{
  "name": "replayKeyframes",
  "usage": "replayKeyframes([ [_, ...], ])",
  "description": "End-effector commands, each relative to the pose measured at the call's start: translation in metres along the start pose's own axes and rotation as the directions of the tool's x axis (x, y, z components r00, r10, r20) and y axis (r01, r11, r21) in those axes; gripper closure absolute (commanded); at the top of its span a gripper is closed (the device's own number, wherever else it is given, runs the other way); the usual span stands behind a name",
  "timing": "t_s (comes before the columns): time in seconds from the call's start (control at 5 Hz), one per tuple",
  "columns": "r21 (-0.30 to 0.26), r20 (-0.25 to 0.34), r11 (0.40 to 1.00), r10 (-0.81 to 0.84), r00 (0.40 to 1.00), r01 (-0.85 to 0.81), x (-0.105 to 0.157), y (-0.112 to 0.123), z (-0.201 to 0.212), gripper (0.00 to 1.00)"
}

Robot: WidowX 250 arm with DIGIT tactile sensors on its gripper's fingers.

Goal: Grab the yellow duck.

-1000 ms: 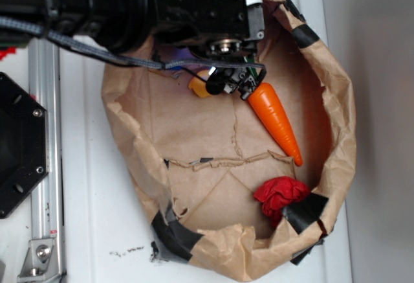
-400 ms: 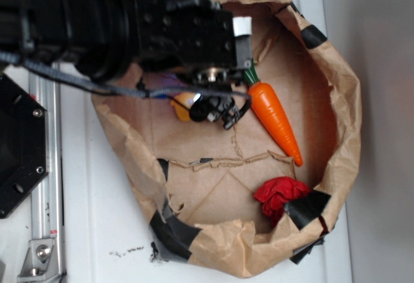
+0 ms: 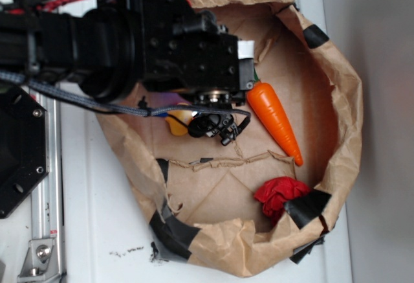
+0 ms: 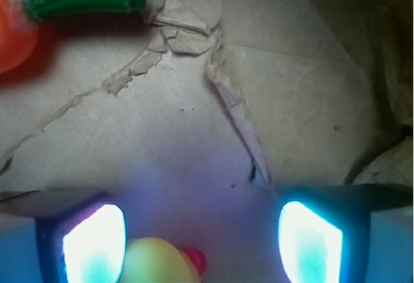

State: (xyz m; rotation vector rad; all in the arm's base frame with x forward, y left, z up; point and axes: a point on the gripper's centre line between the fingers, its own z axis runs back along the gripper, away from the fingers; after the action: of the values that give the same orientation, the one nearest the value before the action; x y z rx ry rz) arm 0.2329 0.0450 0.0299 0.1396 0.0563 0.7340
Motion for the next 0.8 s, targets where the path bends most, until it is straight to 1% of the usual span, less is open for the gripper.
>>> replayKeyframes([
  [0.0, -0.010, 0.048, 1.000, -0.019, 0.999, 0.020, 0.001, -0.001, 0.004, 0.00],
  [0.2, -0.012, 0.046, 0.999, -0.032, 0.998, 0.033, -0.004, -0.002, 0.004, 0.00],
  [0.4, -0.033, 0.029, 0.998, -0.048, 0.998, 0.049, -0.009, -0.002, 0.005, 0.00],
  [0.6, -0.066, 0.010, 0.995, -0.070, 0.998, 0.070, -0.011, -0.002, 0.007, 0.00],
])
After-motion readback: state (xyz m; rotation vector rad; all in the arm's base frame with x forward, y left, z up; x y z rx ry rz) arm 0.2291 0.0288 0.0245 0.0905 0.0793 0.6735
